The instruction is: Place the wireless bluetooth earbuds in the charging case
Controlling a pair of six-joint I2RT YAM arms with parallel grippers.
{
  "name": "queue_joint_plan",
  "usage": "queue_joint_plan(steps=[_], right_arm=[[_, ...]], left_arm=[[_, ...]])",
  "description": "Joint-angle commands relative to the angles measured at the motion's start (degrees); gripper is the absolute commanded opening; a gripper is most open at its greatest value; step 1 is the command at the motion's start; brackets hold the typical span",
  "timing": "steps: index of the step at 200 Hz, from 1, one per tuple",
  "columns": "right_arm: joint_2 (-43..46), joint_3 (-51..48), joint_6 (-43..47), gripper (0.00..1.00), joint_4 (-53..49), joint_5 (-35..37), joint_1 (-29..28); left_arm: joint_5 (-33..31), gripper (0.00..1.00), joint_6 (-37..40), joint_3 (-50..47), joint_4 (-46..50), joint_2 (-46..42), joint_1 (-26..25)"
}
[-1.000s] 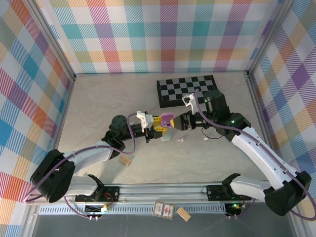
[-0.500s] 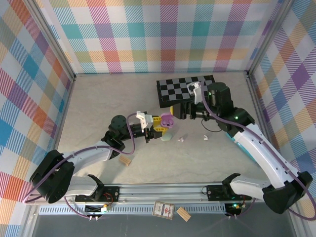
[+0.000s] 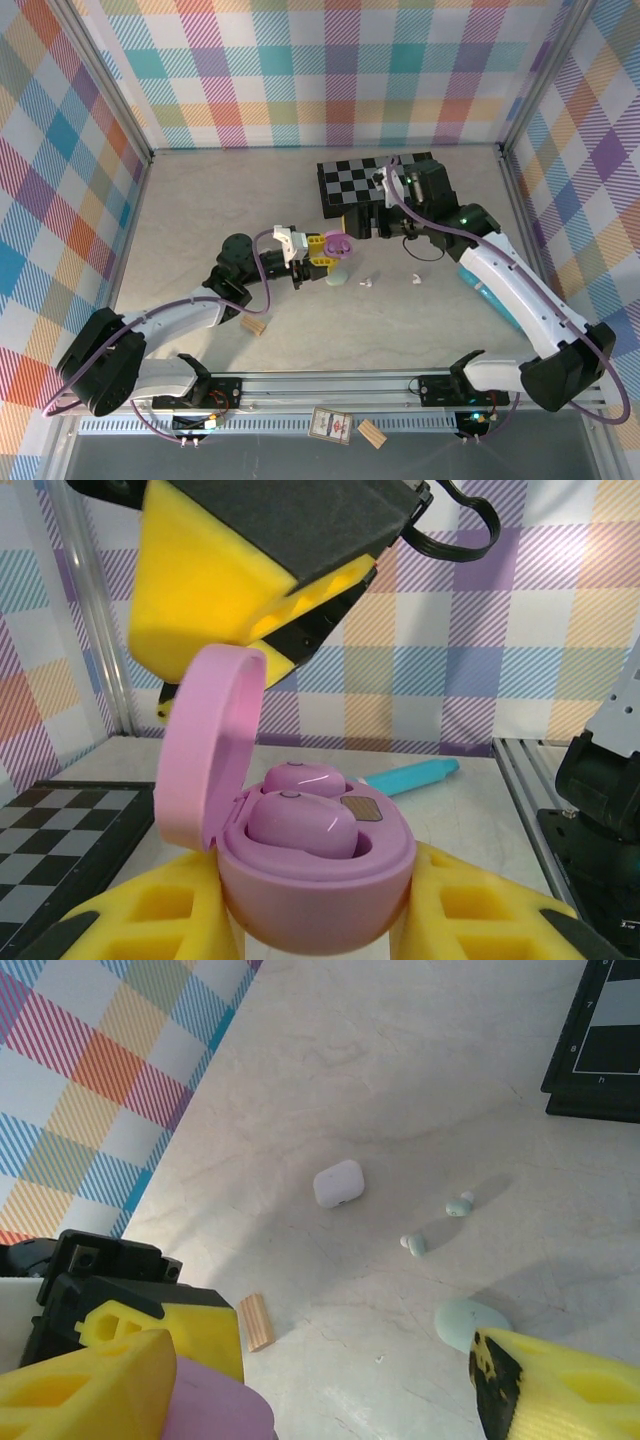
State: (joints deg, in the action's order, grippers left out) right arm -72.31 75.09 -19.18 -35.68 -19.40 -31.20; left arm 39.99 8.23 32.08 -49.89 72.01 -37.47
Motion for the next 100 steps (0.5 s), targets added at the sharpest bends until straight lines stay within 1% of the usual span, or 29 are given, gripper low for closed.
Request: queue_joint_plan(steps=[1, 13, 34, 54, 69, 91, 100], right_arm=[[3.35, -1.78, 1.30, 0.78, -1.38, -2.47, -0.46], [4.95, -2.97, 0.38, 0.78, -0.49, -3.17, -0.52], [8.33, -6.10, -3.75, 0.79, 4.44, -4.76, -0.11], [10.34, -9.21, -9.74, 0.85, 10.18, -10.08, 1.65], [11.00, -11.19, -14.35, 0.88, 13.68, -14.00, 2.82], [11.16, -15.71, -23.68, 0.89, 23.30, -20.82, 3.43], [10.75, -17.59, -27.97, 0.87, 28.07, -23.26, 3.43]], left_arm=[[0.07, 0.33, 0.47, 0.44, -2.76, -1.67, -0.67], [-0.36, 0.33, 0.54, 0.44, -2.63, -1.72, -0.67], [-0.55, 0.33, 0.26, 0.70, -2.88, -1.59, -0.67], [-1.56, 0.33, -0.68, 0.79, -4.05, -1.83, -0.67], [-2.71, 0.33, -1.24, 0.78, -4.97, -1.96, -0.67], [-5.05, 0.32, -1.93, 0.86, -6.80, -1.97, -0.67], [-5.75, 0.32, -2.43, 0.88, -8.21, -1.84, -0.67]])
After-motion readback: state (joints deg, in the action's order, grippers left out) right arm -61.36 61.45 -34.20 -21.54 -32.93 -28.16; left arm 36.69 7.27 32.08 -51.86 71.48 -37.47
